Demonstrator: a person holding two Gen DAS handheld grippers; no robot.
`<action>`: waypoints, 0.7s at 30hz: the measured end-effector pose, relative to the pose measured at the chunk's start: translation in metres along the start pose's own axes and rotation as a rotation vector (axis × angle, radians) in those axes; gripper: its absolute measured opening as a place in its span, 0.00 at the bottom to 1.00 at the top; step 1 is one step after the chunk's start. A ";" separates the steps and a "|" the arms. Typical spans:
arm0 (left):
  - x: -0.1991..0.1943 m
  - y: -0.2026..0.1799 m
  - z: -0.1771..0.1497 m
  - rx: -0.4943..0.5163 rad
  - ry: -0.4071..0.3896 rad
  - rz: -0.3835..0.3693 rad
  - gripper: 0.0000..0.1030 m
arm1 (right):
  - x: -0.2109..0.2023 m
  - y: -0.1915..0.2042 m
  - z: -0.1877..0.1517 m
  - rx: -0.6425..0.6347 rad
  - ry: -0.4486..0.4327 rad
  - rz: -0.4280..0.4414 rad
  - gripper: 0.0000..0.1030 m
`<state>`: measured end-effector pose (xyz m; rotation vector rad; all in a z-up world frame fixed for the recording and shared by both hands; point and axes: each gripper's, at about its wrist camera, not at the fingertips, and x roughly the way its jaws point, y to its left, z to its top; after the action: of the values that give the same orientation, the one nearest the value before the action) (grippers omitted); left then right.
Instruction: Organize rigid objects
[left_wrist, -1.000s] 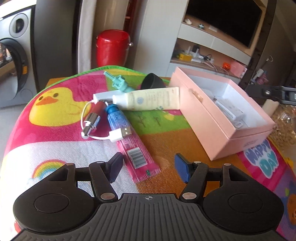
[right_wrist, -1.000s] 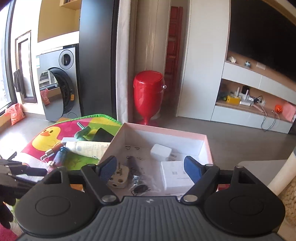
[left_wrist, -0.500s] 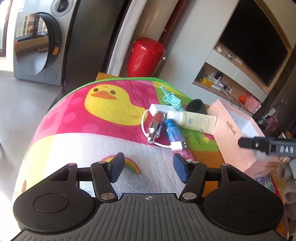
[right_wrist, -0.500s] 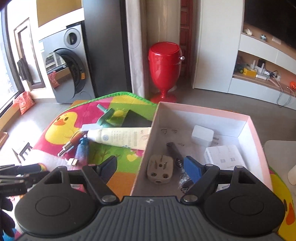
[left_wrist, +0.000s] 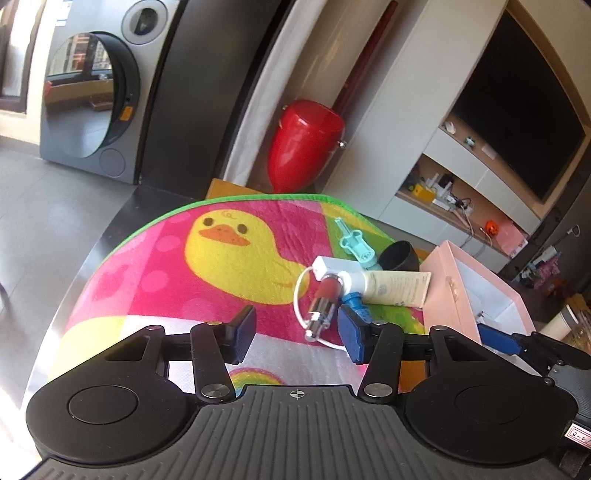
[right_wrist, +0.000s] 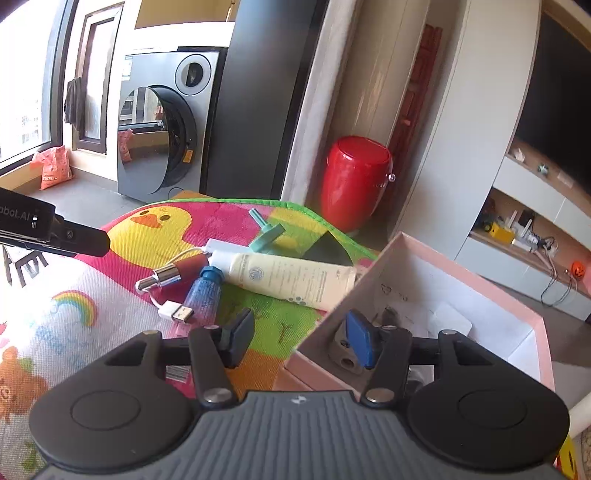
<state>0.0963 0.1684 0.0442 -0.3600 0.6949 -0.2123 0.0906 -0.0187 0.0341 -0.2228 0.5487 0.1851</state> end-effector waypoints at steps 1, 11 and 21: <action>0.007 -0.007 0.002 0.011 0.006 -0.020 0.52 | -0.002 -0.008 -0.004 0.022 0.007 0.012 0.48; 0.105 -0.112 0.059 0.201 0.038 -0.092 0.52 | -0.039 -0.060 -0.042 0.095 -0.049 0.021 0.48; 0.142 -0.131 0.045 0.328 0.190 -0.090 0.36 | -0.094 -0.093 -0.070 0.111 -0.147 0.024 0.51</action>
<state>0.2229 0.0155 0.0443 -0.0568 0.8163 -0.4441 -0.0011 -0.1363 0.0411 -0.0939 0.4139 0.1926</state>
